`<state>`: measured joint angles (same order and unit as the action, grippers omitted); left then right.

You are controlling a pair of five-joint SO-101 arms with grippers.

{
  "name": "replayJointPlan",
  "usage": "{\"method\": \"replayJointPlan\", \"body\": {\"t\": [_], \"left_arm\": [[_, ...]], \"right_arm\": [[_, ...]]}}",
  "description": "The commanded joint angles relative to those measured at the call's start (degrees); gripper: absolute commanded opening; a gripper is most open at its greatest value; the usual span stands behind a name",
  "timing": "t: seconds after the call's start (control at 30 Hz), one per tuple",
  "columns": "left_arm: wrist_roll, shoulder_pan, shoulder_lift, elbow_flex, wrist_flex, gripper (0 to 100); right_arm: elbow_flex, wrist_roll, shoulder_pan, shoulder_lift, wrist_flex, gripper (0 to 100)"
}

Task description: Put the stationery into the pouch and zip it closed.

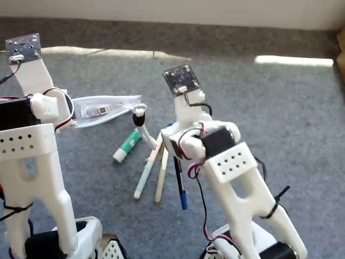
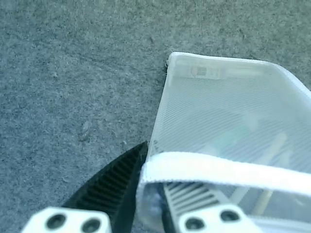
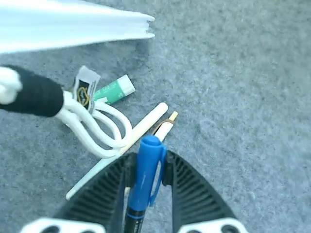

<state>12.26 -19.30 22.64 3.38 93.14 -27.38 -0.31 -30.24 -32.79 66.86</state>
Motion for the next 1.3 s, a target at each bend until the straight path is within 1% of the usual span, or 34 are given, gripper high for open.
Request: {"method": "replayJointPlan", "body": {"t": [0.0, 0.2, 0.73, 1.13, 1.27], "left_arm": [[-0.09, -0.22, -0.31, 0.13, -1.14, 1], [-0.09, 0.40, -0.31, 0.13, -1.05, 1], [-0.09, 0.40, -0.31, 0.13, -0.97, 1], [-0.09, 0.40, -0.31, 0.22, -0.88, 1], [-0.09, 0.40, -0.31, 0.22, -0.88, 1]], "right_arm": [[-0.31, 0.35, -1.19, -6.02, -0.22, 0.9], [-2.33, 0.35, -3.03, -11.47, -0.40, 0.9], [-19.82, 0.35, -3.65, -29.32, -17.45, 0.9], [-27.03, 0.35, -3.65, -35.47, -25.89, 0.9], [-28.79, 0.35, -5.58, -36.70, -28.09, 0.9]]}}
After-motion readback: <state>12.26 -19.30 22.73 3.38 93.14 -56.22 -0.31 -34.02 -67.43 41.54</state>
